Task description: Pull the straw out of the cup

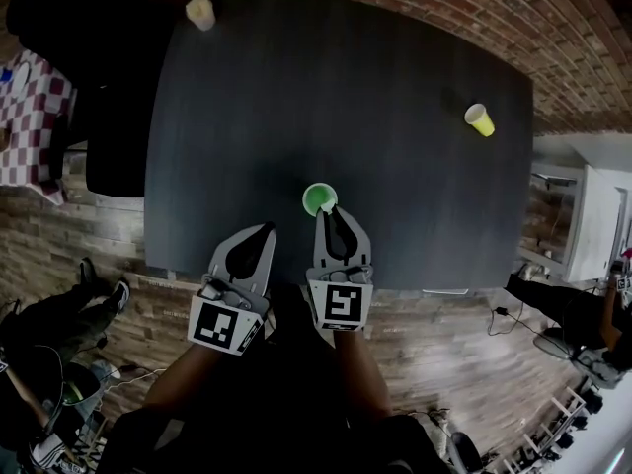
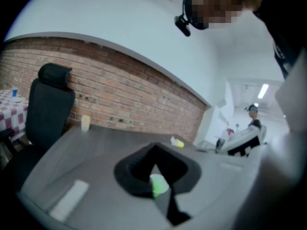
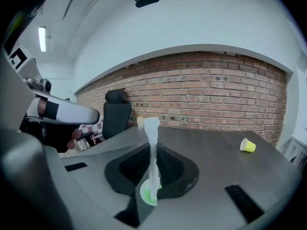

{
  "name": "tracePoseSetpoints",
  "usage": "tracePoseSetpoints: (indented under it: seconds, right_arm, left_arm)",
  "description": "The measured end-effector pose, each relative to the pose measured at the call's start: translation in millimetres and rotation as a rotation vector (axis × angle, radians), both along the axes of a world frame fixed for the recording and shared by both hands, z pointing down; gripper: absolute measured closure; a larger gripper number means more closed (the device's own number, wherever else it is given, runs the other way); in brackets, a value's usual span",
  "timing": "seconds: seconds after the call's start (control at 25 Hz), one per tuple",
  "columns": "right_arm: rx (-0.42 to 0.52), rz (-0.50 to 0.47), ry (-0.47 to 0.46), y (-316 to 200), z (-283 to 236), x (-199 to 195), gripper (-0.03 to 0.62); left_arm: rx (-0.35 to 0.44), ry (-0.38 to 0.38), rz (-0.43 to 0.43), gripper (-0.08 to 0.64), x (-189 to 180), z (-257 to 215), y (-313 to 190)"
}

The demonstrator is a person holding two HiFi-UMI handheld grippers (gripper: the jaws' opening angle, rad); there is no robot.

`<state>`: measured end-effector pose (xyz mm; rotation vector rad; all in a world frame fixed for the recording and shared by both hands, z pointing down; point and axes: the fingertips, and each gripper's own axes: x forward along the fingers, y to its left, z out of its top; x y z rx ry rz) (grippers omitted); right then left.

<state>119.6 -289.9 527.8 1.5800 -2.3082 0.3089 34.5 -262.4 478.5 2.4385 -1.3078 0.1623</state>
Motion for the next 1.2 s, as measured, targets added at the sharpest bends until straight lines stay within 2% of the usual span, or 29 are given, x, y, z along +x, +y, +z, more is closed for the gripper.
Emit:
tracePoseSetpoints:
  seconds: [0.44,0.64,1.2]
  right_arm:
    - [0.027,0.012,-0.035,21,-34,12,0.552]
    - [0.031,0.019,-0.083,40,-53,9,0.554]
    - [0.081,-0.002,-0.130,108,-100,23,0.554]
  left_arm:
    - [0.038,0.004,0.005,0.555,12,-23,8]
    - [0.074,0.000,0.004,0.555,10,-42,21]
    - [0.151,0.005,-0.012,0.555,24,-84,94]
